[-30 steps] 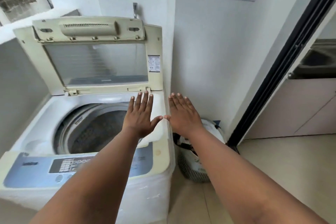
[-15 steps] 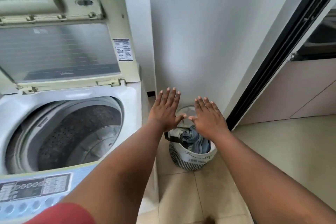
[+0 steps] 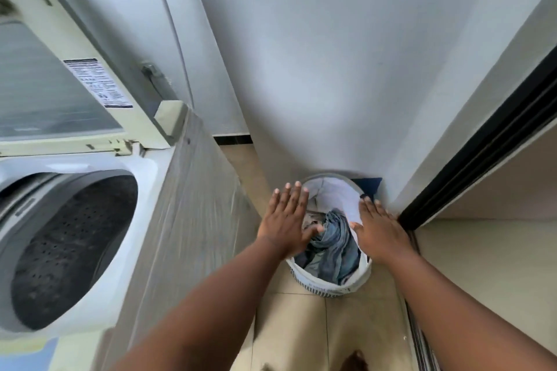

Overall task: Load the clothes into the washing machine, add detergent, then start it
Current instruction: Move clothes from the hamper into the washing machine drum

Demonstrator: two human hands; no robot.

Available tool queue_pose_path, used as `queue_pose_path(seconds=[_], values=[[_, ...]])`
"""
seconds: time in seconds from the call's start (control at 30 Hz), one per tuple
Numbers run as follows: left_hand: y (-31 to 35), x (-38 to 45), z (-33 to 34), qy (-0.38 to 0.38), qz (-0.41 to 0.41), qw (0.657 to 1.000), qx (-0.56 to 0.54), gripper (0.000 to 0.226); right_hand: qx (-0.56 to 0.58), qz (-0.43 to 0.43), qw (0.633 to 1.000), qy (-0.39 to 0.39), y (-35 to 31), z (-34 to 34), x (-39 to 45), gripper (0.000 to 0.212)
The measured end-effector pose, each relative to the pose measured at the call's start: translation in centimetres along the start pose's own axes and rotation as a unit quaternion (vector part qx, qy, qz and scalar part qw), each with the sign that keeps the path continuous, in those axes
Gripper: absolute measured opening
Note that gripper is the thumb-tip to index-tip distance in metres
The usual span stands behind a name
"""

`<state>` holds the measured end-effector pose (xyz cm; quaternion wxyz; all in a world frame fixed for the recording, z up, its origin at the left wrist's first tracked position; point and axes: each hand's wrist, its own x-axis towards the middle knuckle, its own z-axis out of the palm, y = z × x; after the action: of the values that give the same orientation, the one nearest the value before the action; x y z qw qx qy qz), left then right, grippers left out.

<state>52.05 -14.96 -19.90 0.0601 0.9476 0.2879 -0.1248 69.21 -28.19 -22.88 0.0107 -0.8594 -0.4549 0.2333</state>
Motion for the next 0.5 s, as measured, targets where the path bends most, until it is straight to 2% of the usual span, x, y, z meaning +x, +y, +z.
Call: queue_pose_path(seconds=[0.13,0.3,0.5], values=[[0.3,1.3,5.8,-0.039,-0.015,0.998,-0.054,0.091,0.012,0.02,0.996,-0.085,1.6,5.3,2.9,0.062],[-0.9,3.7,12.7,-0.109,-0.035,0.991,-0.07,0.09,-0.014,-0.022,0.985,-0.173,1.8,10.1,5.9,0.064],[-2.2,7.6,17.7,-0.14,-0.047,0.984,-0.101,0.092,-0.044,-0.024,0.977,-0.208,2.6,12.3,10.4,0.071]])
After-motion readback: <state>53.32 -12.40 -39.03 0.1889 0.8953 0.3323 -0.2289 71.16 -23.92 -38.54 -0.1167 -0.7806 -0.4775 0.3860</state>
